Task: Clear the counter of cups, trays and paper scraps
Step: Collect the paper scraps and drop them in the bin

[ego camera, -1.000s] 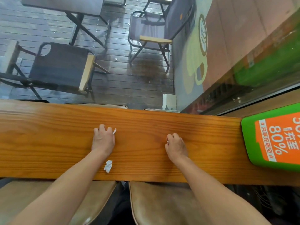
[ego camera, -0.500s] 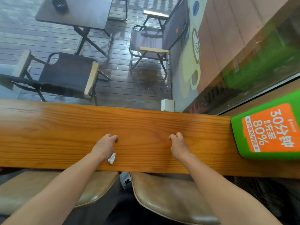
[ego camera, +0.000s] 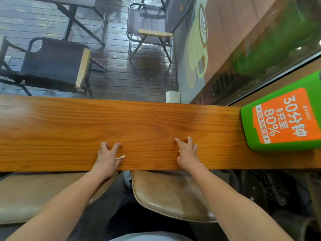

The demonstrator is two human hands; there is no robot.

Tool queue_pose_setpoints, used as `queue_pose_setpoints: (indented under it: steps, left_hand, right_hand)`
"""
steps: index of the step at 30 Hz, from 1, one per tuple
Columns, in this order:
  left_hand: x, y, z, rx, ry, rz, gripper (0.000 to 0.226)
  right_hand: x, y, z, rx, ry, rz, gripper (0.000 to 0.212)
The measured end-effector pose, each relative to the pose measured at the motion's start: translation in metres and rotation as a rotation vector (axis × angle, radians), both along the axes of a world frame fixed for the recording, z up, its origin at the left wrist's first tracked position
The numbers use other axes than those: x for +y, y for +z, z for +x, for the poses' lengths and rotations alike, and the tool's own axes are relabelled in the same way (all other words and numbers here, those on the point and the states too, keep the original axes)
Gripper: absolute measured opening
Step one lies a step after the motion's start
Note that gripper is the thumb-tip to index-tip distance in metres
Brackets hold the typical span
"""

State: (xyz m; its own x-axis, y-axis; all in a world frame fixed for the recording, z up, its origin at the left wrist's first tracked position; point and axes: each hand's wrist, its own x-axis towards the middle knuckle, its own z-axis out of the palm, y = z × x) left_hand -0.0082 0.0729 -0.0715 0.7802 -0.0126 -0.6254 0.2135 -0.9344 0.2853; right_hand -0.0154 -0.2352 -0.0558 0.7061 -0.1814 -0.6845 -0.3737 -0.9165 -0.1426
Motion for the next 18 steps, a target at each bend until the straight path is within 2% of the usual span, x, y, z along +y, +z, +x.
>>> queue_pose_setpoints:
  steps: [4, 7, 10, 18]
  left_hand:
    - [-0.011, 0.004, 0.005, -0.077, -0.049, -0.010, 0.039]
    - [-0.020, 0.006, 0.008, -0.124, -0.114, 0.080, 0.031]
    - [-0.028, 0.007, 0.011, -0.145, -0.199, 0.168, 0.024]
    - [-0.049, 0.007, 0.018, -0.138, -0.257, 0.155, 0.029]
  right_hand:
    - [0.005, 0.003, 0.005, -0.073, 0.084, 0.003, 0.065]
    - [0.008, 0.004, 0.005, -0.132, 0.213, -0.010, 0.042]
    - [0.008, 0.003, 0.002, -0.134, 0.231, -0.016, 0.018]
    - [-0.005, -0.008, 0.008, -0.120, 0.135, 0.049, 0.023]
